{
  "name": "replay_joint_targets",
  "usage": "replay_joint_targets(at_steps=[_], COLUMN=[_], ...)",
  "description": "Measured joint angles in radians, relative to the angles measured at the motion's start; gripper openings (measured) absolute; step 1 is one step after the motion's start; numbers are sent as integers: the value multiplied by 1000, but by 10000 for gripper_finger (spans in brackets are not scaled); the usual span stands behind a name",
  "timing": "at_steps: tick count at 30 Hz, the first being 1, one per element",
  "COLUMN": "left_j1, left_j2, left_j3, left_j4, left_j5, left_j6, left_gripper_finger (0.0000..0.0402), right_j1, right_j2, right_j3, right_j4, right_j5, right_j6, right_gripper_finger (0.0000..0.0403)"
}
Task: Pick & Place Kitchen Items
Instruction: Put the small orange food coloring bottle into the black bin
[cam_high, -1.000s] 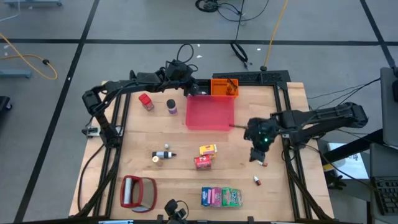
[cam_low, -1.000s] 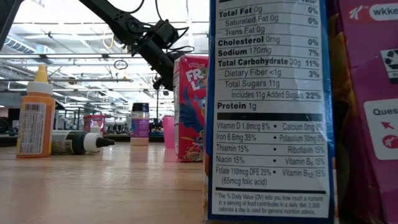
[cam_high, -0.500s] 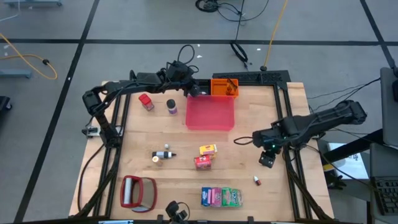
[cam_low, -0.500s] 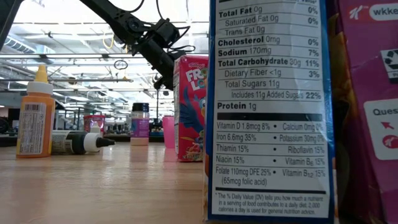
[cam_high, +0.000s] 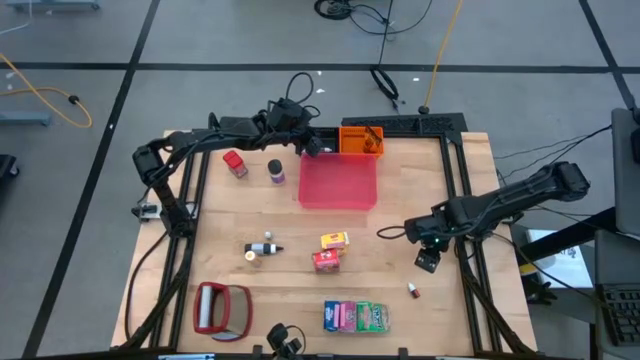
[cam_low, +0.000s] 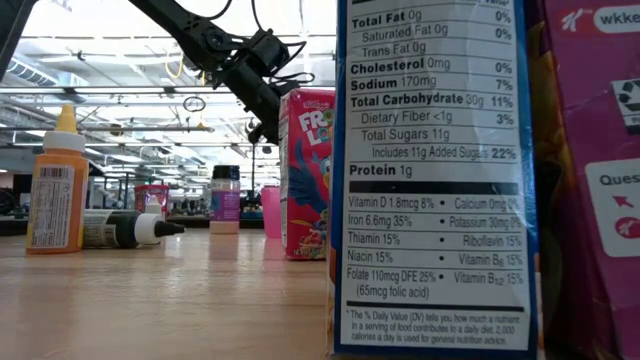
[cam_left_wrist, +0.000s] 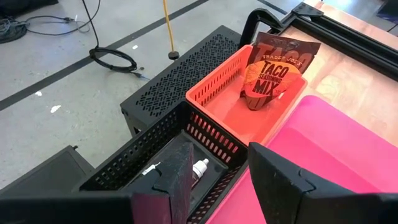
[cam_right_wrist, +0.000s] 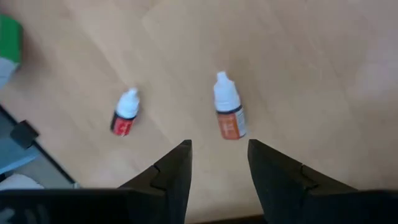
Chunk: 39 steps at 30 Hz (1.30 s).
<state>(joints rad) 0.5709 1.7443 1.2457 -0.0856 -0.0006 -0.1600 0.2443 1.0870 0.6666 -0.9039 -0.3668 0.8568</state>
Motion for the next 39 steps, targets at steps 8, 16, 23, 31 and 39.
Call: replay_joint_targets(at_steps=[8, 16, 23, 31, 39], left_j1=[0, 0, 0, 0, 0], left_j2=[0, 0, 0, 0, 0], left_j3=[0, 0, 0, 0, 0], left_j4=[0, 0, 0, 0, 0], left_j5=[0, -1, -2, -13, -28], left_j6=[0, 5, 8, 8, 8], left_gripper_finger=[157, 157, 157, 157, 157], right_j1=[0, 0, 33, 81, 84], right_j2=[0, 2, 2, 0, 1], right_j3=[-92, -154, -192, -224, -227], right_j4=[143, 179, 283, 290, 321], right_j5=[0, -1, 10, 57, 42], right_j6=[22, 25, 48, 128, 159], right_gripper_finger=[148, 137, 134, 93, 48])
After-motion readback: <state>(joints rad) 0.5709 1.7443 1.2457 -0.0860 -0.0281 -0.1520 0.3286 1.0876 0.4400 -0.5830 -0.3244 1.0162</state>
